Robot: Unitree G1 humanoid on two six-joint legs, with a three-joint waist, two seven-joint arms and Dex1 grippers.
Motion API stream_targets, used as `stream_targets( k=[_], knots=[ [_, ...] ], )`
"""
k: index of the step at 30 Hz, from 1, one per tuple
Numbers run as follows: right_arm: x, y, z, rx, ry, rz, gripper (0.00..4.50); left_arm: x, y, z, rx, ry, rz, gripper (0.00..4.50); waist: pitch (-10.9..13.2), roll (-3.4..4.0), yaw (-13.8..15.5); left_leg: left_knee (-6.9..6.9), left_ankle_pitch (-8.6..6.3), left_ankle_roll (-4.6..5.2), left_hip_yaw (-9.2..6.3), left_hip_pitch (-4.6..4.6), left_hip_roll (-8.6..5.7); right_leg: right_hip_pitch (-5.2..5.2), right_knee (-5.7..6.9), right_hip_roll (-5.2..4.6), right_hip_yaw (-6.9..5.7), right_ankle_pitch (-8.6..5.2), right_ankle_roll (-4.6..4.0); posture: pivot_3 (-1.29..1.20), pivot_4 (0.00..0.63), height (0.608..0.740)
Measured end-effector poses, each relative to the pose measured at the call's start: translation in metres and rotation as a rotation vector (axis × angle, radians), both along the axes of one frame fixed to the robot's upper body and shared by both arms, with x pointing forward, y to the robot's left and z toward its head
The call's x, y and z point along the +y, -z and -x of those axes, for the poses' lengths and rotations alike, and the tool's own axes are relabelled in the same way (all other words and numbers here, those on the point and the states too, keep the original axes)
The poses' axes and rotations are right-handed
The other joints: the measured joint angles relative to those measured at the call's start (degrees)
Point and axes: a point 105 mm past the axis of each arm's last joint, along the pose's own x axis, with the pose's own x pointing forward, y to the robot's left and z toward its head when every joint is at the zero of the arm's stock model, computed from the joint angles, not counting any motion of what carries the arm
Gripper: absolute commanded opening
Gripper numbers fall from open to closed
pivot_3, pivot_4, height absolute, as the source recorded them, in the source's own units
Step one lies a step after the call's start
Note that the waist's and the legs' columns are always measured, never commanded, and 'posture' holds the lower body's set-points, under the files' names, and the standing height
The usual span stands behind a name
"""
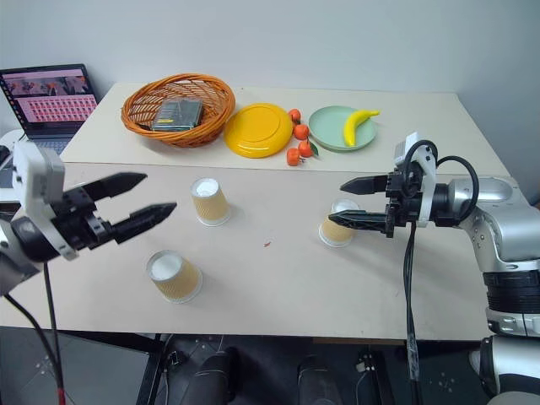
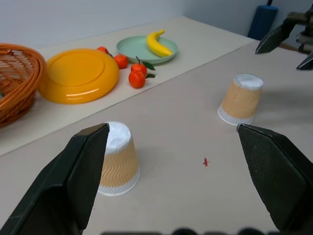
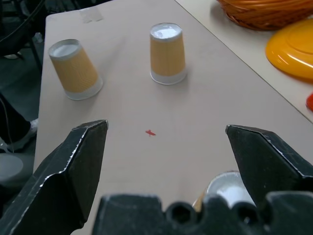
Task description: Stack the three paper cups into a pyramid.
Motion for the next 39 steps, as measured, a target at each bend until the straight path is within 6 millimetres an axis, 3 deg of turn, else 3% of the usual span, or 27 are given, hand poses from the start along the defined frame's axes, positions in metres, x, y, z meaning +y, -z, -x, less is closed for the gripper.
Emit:
stream_targets(
  k=[5,12,17,31,34,37,39],
  knots=[
    [-0.004,0.002,0.008,0.03,-0.061,0.045,4.5,0.011,0.03,0.013,-0.048,-0.127,0.03,4.48,-0.01,-0.02,-0.05,0.0,-0.01,0.0,0.06,0.01,0.0,0.0,-0.05,-0.02,0.05,0.01,-0.02,0.0,0.15,0.732],
    [-0.004,0.0,0.006,0.017,-0.048,0.062,4.5,0.002,0.074,0.032,0.008,-0.193,0.093,4.48,-0.02,-0.02,-0.09,0.06,0.0,-0.01,0.1,0.03,0.0,0.0,-0.05,-0.02,0.1,0.01,-0.03,0.0,0.15,0.732],
    [0.0,-0.014,0.003,-0.031,-0.049,0.067,4.5,-0.006,0.08,0.033,-0.034,-0.199,0.091,4.48,-0.03,-0.03,-0.02,0.11,0.0,-0.01,0.1,0.02,0.0,0.02,-0.08,-0.02,0.1,0.01,-0.03,0.0,0.15,0.732],
    [-0.012,-0.017,-0.002,-0.041,-0.007,0.103,4.5,-0.007,0.109,0.022,-0.01,-0.231,0.082,4.48,-0.03,-0.03,-0.1,0.09,-0.01,-0.01,0.11,0.02,0.0,-0.01,-0.08,-0.02,0.11,0.01,-0.02,0.0,0.15,0.732],
    [-0.013,-0.017,-0.002,-0.045,-0.003,0.11,4.5,-0.008,0.111,0.021,-0.013,-0.232,0.072,3.69,-0.03,-0.03,-0.13,0.08,-0.01,-0.01,0.11,0.02,0.0,-0.02,-0.07,-0.02,0.11,0.01,-0.02,0.0,0.15,0.732],
    [-0.014,-0.018,-0.002,-0.048,0.0,0.113,4.5,-0.007,0.111,0.02,-0.017,-0.235,0.073,2.59,-0.03,-0.03,-0.14,0.08,-0.01,-0.01,0.11,0.02,0.0,-0.02,-0.07,-0.02,0.11,0.01,-0.02,0.0,0.15,0.732],
    [-0.015,-0.018,-0.002,-0.05,0.005,0.115,4.5,-0.006,0.11,0.017,-0.023,-0.235,0.075,2.59,-0.03,-0.03,-0.12,0.08,0.0,-0.01,0.11,0.02,0.0,-0.01,-0.07,-0.02,0.11,0.01,-0.02,0.0,0.15,0.732]
  ],
)
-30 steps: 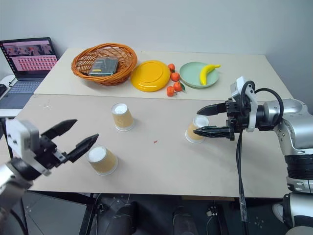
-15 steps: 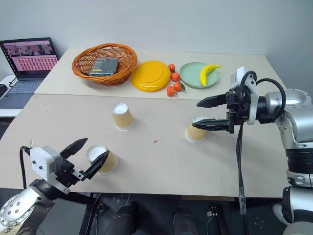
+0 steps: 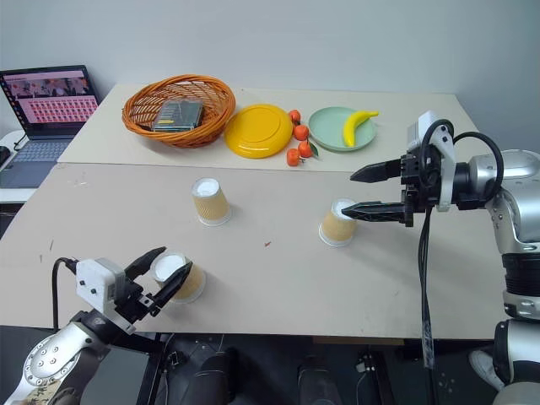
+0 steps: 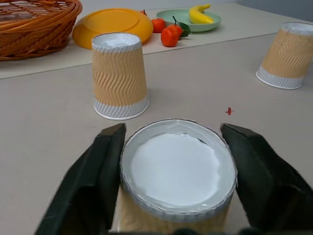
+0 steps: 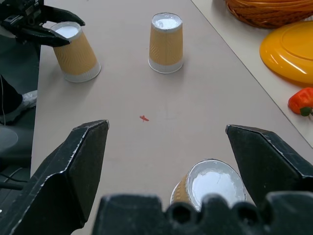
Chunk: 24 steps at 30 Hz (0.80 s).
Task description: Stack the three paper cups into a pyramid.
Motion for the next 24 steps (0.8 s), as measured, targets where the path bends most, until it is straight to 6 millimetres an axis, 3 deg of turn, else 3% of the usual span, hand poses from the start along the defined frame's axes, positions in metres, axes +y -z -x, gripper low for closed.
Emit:
stream_targets(
  k=[5,8,11,15,20,24],
  knots=[
    [0.0,-0.003,0.002,-0.024,0.005,0.007,4.5,-0.002,-0.009,-0.011,-0.037,0.024,-0.016,2.59,0.0,0.0,0.12,0.0,0.0,0.0,-0.01,0.0,0.0,0.0,0.0,0.0,-0.01,0.0,0.01,0.0,0.15,0.732],
    [-0.004,-0.004,0.005,-0.038,0.029,0.005,4.5,-0.008,-0.025,-0.027,-0.075,0.071,-0.036,2.59,0.0,0.0,0.49,0.01,0.0,0.0,-0.03,-0.01,-0.01,0.04,0.01,0.0,-0.05,0.0,0.02,0.0,0.15,0.732],
    [-0.006,0.001,0.009,-0.041,0.059,0.003,4.5,-0.029,-0.06,-0.051,-0.143,0.189,-0.052,2.59,0.0,0.0,1.03,0.12,0.01,0.0,-0.03,-0.04,0.0,0.09,0.04,0.01,-0.1,0.01,0.09,0.0,0.15,0.732],
    [-0.008,0.01,0.016,-0.031,0.091,-0.02,4.5,-0.062,-0.081,-0.064,-0.147,0.376,-0.161,2.59,0.0,0.0,1.0,0.08,0.01,0.0,-0.04,-0.08,-0.01,0.04,0.03,0.01,-0.08,0.01,0.12,0.0,0.15,0.732],
    [-0.009,0.012,0.025,-0.048,0.144,-0.053,4.5,-0.099,-0.092,-0.076,-0.099,0.576,-0.187,2.59,-0.01,0.02,0.63,0.04,0.01,0.01,-0.09,-0.09,-0.01,0.08,0.04,0.02,-0.13,0.01,0.13,0.0,0.15,0.732],
    [-0.005,0.018,0.031,-0.048,0.169,-0.074,4.5,-0.128,-0.081,-0.079,-0.036,0.711,-0.197,2.59,-0.01,0.02,0.18,0.05,0.01,0.01,-0.1,-0.09,-0.03,0.08,0.04,0.01,-0.12,0.0,0.14,0.0,0.15,0.732]
  ],
)
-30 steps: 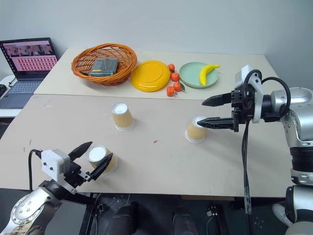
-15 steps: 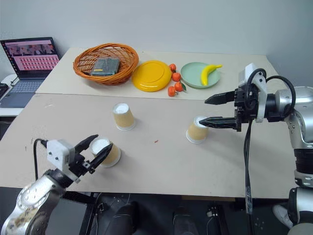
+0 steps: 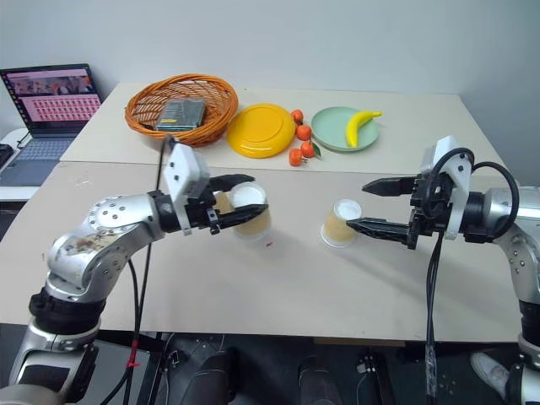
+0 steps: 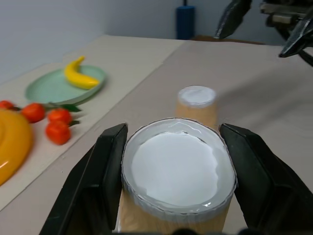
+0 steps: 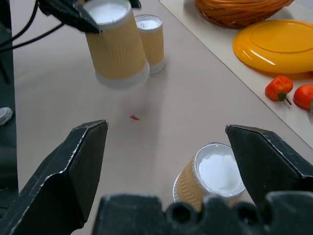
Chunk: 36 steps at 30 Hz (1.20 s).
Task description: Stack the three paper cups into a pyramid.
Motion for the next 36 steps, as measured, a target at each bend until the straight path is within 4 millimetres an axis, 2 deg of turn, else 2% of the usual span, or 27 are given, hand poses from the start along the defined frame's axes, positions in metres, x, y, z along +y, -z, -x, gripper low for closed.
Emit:
stream_targets(
  k=[2,7,13,21,23,24,26,32,34,36],
  knots=[
    [0.0,0.003,0.002,-0.001,0.018,-0.006,4.5,-0.01,0.016,0.004,0.029,0.059,-0.057,2.59,0.0,0.0,-0.26,-0.01,0.0,0.0,0.01,0.0,0.0,-0.02,0.01,0.0,0.02,0.0,0.0,0.0,0.15,0.732],
    [0.001,0.004,0.005,-0.011,0.046,-0.026,4.5,-0.022,0.035,0.008,0.054,0.146,-0.121,2.59,0.0,0.0,-0.18,0.01,0.01,0.01,0.0,0.02,0.0,0.02,0.03,0.0,0.01,0.0,-0.01,0.0,0.15,0.732],
    [-0.001,0.008,0.014,-0.012,0.071,-0.051,4.5,-0.036,0.059,-0.006,0.078,0.149,-0.128,2.59,0.0,0.0,0.33,0.08,0.01,0.01,-0.01,-0.03,-0.02,0.03,0.01,-0.01,0.0,0.01,0.01,0.0,0.15,0.732],
    [-0.006,0.007,0.016,-0.019,0.101,-0.058,4.5,-0.058,0.062,-0.023,0.065,0.132,-0.062,2.59,0.0,0.0,0.16,0.14,0.01,0.01,-0.03,-0.03,-0.02,0.05,0.02,-0.01,0.01,0.02,0.04,0.0,0.15,0.732],
    [-0.008,0.004,0.016,-0.027,0.11,-0.055,4.5,-0.058,0.062,-0.024,0.066,0.128,-0.055,3.55,-0.01,0.01,0.13,0.14,0.01,0.01,-0.03,-0.03,-0.02,0.06,0.03,-0.01,0.01,0.02,0.04,0.0,0.15,0.732],
    [-0.008,0.004,0.016,-0.029,0.112,-0.05,4.5,-0.058,0.062,-0.024,0.067,0.127,-0.053,3.72,-0.01,0.01,0.12,0.15,0.01,0.01,-0.03,-0.03,-0.02,0.06,0.03,-0.01,0.01,0.03,0.05,0.0,0.15,0.732],
    [-0.009,0.003,0.016,-0.031,0.115,-0.046,4.5,-0.058,0.063,-0.025,0.071,0.126,-0.053,4.44,-0.01,0.01,0.12,0.17,0.01,0.01,-0.03,-0.03,-0.03,0.06,0.03,-0.01,0.01,0.03,0.05,0.0,0.15,0.732],
    [-0.006,0.0,0.014,-0.045,0.11,-0.046,4.5,-0.052,0.059,-0.028,0.104,0.098,-0.03,4.48,0.0,0.01,-0.03,0.17,0.01,0.01,-0.03,-0.03,-0.02,0.06,0.03,-0.01,0.01,0.03,0.06,0.0,0.15,0.732],
    [-0.003,-0.001,0.013,-0.044,0.098,-0.042,4.5,-0.051,0.05,-0.027,0.106,0.095,-0.005,4.48,0.0,0.01,-0.06,0.17,0.01,0.01,-0.03,-0.03,-0.02,0.06,0.03,-0.01,0.01,0.03,0.06,0.0,0.15,0.732],
    [-0.001,-0.002,0.012,-0.044,0.086,-0.042,4.5,-0.054,0.027,-0.028,0.096,0.102,0.029,4.48,0.0,-0.01,0.05,0.19,0.01,0.01,-0.06,-0.08,-0.03,0.05,0.04,0.0,-0.02,0.03,0.08,0.0,0.15,0.732]
  ],
)
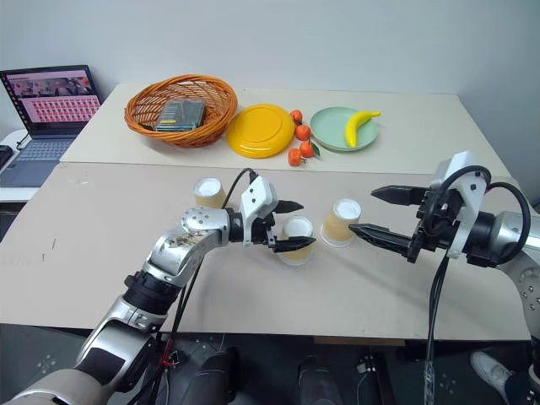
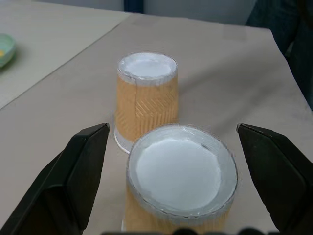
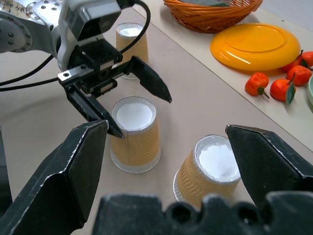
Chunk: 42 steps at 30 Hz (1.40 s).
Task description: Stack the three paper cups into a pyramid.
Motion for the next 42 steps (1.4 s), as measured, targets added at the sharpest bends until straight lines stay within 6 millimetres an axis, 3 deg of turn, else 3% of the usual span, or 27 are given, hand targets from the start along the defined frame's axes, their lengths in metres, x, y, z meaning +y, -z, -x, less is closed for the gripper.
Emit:
stream_targets(
  k=[6,8,11,13,16,18,22,27,30,33,42],
  knots=[
    [0.0,0.0,-0.006,0.014,-0.009,-0.005,4.5,0.008,-0.117,0.01,-0.158,0.005,0.121,4.48,0.0,0.0,-0.08,0.07,-0.02,0.02,-0.01,-0.06,-0.01,0.0,-0.02,0.0,0.0,-0.15,0.31,0.0,0.15,0.732],
    [-0.003,0.0,-0.008,0.012,0.001,-0.005,4.5,0.02,-0.139,0.01,-0.168,-0.033,0.147,4.48,-0.01,0.02,-0.41,0.06,-0.02,0.03,0.0,-0.04,0.0,-0.02,0.0,0.0,0.01,-0.15,0.31,0.0,0.15,0.732],
    [-0.003,0.0,-0.01,0.011,-0.004,-0.004,4.5,0.059,-0.148,-0.006,-0.193,-0.213,0.131,4.48,-0.02,0.06,-1.08,0.01,-0.02,0.03,0.01,0.08,0.0,0.0,0.06,0.01,0.05,-0.15,0.3,0.0,0.15,0.732],
    [0.0,0.001,-0.012,0.014,-0.017,0.009,4.5,0.094,-0.144,-0.024,-0.188,-0.403,0.145,4.48,-0.03,0.08,-1.38,0.03,-0.02,0.03,0.02,0.13,0.01,0.06,0.04,0.0,0.07,-0.14,0.3,0.0,0.15,0.732],
    [0.0,0.003,-0.02,0.018,-0.024,0.016,4.5,0.157,-0.109,-0.048,-0.159,-0.756,0.109,4.48,-0.01,0.03,-1.64,0.05,-0.02,0.03,0.01,0.11,0.01,0.05,0.04,0.0,0.06,-0.06,0.17,0.0,0.15,0.732],
    [-0.001,0.003,-0.025,0.021,-0.019,0.023,4.5,0.179,-0.094,-0.049,-0.149,-0.909,0.13,4.48,0.07,-0.09,-1.27,0.1,-0.02,0.02,-0.01,-0.05,0.01,-0.02,0.03,0.0,0.02,0.02,0.06,0.0,0.15,0.732],
    [0.007,-0.003,-0.031,0.0,-0.063,0.032,4.5,0.174,-0.096,-0.028,-0.217,-0.971,0.217,4.48,0.09,-0.15,0.49,0.12,-0.03,0.02,-0.04,-0.15,-0.01,-0.03,-0.05,-0.04,-0.05,0.03,0.06,0.0,0.15,0.732],
    [0.012,-0.004,-0.037,0.001,-0.088,0.04,4.5,0.169,-0.058,-0.018,-0.132,-1.001,0.224,4.48,0.09,-0.15,0.8,0.17,-0.02,0.01,-0.03,-0.11,-0.01,-0.04,0.02,-0.02,-0.04,0.07,0.03,0.0,0.15,0.732],
    [0.015,-0.004,-0.038,0.007,-0.104,0.04,4.5,0.166,-0.049,-0.011,-0.122,-1.006,0.234,4.48,0.09,-0.14,0.78,0.2,-0.02,0.01,-0.01,-0.11,-0.01,-0.01,-0.01,-0.02,-0.01,0.09,0.05,0.0,0.15,0.732],
    [0.017,-0.006,-0.039,0.002,-0.112,0.043,4.5,0.167,-0.028,-0.007,-0.073,-1.03,0.223,4.48,0.09,-0.14,0.78,0.17,-0.02,0.01,-0.02,-0.09,0.0,-0.03,-0.01,-0.02,-0.02,0.09,0.04,0.0,0.15,0.732],
    [0.018,-0.01,-0.034,-0.003,-0.129,0.043,4.5,0.15,0.001,-0.008,0.043,-0.966,0.23,4.48,0.09,-0.15,1.14,0.21,-0.02,0.01,-0.01,-0.09,-0.01,0.0,-0.02,-0.02,-0.01,0.1,0.05,0.0,0.15,0.732]
  ],
)
